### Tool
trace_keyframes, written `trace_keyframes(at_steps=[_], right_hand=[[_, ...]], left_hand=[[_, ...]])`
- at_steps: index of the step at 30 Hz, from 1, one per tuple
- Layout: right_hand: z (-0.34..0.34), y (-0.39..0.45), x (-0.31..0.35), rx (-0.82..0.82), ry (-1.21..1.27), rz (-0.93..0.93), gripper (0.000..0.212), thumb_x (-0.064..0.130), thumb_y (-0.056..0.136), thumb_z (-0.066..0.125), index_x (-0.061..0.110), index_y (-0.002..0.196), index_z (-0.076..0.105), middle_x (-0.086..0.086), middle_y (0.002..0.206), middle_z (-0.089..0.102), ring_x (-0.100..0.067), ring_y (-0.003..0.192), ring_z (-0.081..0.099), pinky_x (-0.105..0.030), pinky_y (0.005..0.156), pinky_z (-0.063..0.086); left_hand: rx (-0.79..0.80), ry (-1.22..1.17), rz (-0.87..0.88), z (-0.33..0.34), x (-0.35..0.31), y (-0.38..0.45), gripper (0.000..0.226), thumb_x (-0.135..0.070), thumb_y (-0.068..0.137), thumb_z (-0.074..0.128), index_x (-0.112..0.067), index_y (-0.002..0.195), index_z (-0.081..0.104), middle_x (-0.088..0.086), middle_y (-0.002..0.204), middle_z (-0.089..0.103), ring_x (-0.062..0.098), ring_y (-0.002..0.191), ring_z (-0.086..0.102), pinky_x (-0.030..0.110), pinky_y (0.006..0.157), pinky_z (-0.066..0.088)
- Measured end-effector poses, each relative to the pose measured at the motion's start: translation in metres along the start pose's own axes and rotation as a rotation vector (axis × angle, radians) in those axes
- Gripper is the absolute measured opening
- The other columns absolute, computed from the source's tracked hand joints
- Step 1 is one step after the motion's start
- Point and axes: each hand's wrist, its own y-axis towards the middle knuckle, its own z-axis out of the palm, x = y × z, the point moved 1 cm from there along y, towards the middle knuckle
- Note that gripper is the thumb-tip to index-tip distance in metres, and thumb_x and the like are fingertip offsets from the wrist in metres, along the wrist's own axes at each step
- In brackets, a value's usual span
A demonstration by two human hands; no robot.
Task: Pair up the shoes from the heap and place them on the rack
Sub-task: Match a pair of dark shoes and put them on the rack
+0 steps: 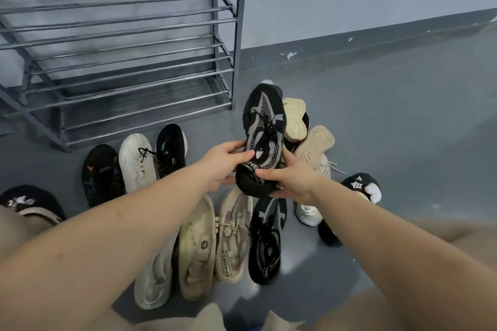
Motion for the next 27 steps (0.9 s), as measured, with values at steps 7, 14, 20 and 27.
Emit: trace_keyframes(at_steps=[7,14,20,27], right_hand=[[-0.045,0.001,-0.061,-0.150,0.108,0.077,0.088,-0.005,0.077,0.071,0.038,0.144,0.033,-0.002,0.120,0.065,-0.027,0.106,0.064,-0.046,0.077,0.056],[-0.102,-0.013,-0.093,-0.297,0.026,0.208,0.094,-0.006,0.078,0.071,0.040,0.147,0.026,0.000,0.121,0.062,-0.024,0.103,0.061,-0.040,0.065,0.058],[-0.123,-0.020,-0.124,-0.374,-0.077,0.299,0.109,-0.010,0.076,0.071,0.036,0.151,0.008,0.002,0.131,0.051,-0.021,0.113,0.052,-0.045,0.085,0.052],[-0.116,-0.017,-0.152,-0.348,-0.425,0.395,0.127,0.015,0.068,0.084,0.030,0.151,-0.011,-0.001,0.150,0.036,-0.026,0.134,0.041,-0.046,0.106,0.041]], left_hand=[[0.088,-0.045,-0.150,0.050,0.060,0.032,0.044,-0.017,0.093,0.056,-0.017,0.136,0.047,-0.002,0.120,0.062,0.008,0.085,0.063,0.021,0.058,0.056],[0.137,0.197,-0.413,0.056,0.129,0.041,0.062,-0.030,0.091,0.058,-0.018,0.146,0.031,0.007,0.144,0.044,0.025,0.129,0.045,0.040,0.107,0.039],[0.158,0.352,-0.580,0.070,0.182,0.030,0.050,-0.026,0.095,0.054,-0.008,0.140,0.040,0.008,0.142,0.046,0.026,0.130,0.042,0.033,0.101,0.036],[0.027,0.356,-0.602,0.079,0.222,0.030,0.060,-0.030,0.087,0.064,-0.013,0.140,0.040,0.007,0.138,0.051,0.026,0.124,0.049,0.037,0.105,0.040]])
